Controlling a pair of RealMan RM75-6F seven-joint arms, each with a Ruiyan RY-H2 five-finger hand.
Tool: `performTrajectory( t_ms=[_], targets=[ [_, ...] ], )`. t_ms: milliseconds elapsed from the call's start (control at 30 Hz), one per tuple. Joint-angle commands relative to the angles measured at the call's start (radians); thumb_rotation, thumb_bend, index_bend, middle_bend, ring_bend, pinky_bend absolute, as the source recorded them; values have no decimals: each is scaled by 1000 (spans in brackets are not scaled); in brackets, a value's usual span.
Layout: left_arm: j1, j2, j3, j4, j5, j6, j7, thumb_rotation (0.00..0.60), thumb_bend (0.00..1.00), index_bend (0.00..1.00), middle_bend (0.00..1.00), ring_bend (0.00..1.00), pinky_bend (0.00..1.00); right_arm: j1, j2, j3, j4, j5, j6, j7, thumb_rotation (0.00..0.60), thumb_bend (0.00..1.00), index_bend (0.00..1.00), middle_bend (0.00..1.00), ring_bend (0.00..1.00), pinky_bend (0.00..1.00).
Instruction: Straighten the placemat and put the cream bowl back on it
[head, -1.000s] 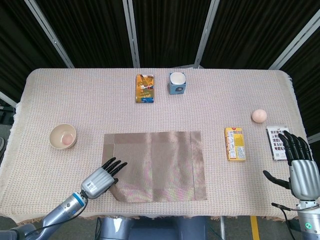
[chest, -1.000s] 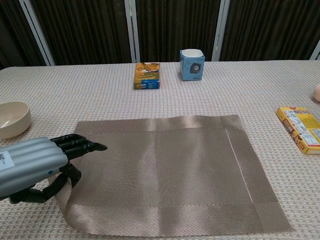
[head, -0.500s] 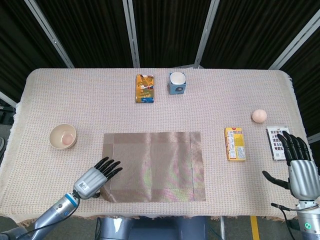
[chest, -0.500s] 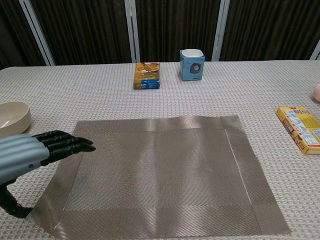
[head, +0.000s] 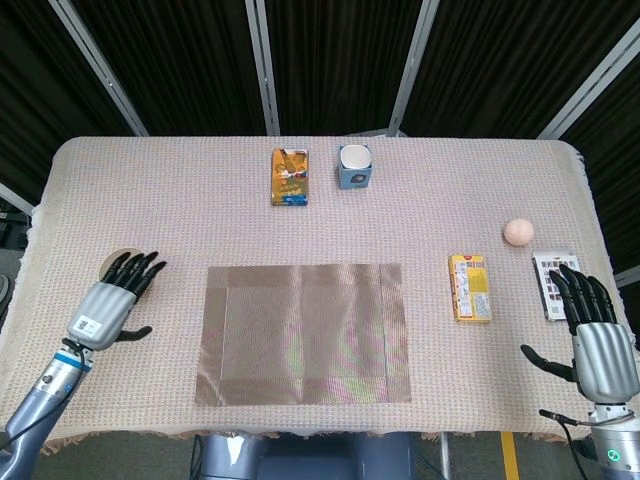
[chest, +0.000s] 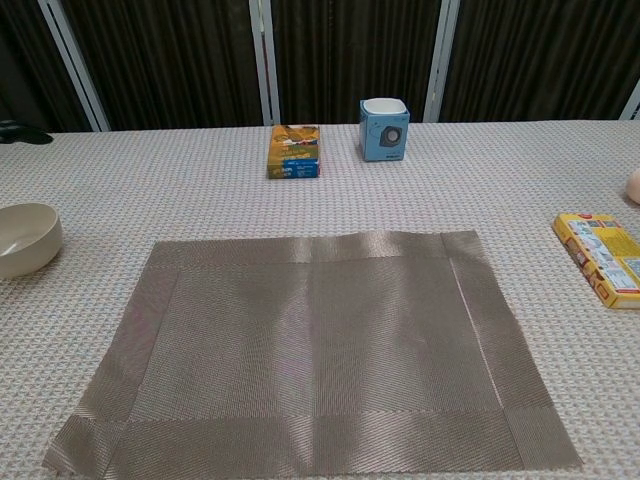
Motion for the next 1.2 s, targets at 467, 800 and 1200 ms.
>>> performTrajectory(
  t_ms=[467,800,1200],
  targets=[
    [2,-223,-41,578,-127,-244,-293,600,53,224,0,0,0,10,-16,3,16,14,-24,-21,600,0,0,0,0,0],
    [-4,-331,-45,733,-93,-265,-356,600,204,370,0,0,0,11,-17,6,24,20,-27,-14,600,0,0,0,0,0],
    [2,-366,-54,781,-53,-216,-394,600,385,691,0,0,0,11,-14,7,26,19,-28,-7,600,0,0,0,0,0]
  ],
)
